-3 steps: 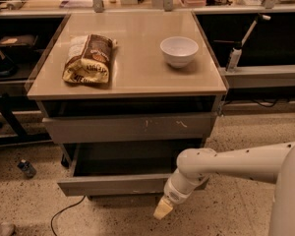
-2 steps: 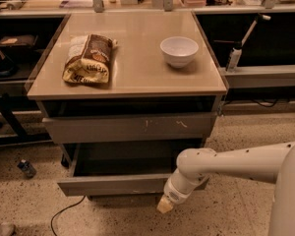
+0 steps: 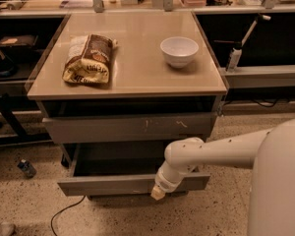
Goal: Close middle drawer
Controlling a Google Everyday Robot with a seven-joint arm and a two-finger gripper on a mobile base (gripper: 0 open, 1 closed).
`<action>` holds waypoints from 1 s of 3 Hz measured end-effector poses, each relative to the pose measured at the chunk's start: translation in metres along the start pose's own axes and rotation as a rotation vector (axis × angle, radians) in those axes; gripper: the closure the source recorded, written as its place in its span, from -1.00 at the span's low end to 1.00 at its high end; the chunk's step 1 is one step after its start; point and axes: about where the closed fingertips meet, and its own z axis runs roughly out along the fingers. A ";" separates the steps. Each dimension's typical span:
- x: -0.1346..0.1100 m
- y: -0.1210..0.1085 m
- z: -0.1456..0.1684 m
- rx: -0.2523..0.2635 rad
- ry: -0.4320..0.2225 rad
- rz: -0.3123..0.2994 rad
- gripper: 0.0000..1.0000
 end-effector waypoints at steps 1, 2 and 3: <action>-0.016 -0.020 -0.004 0.046 0.006 -0.018 1.00; -0.026 -0.036 -0.004 0.077 0.019 -0.027 1.00; -0.028 -0.043 0.008 0.082 0.036 -0.022 1.00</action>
Offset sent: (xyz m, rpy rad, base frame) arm 0.0706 0.0048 0.0023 -0.0863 -0.0968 0.0140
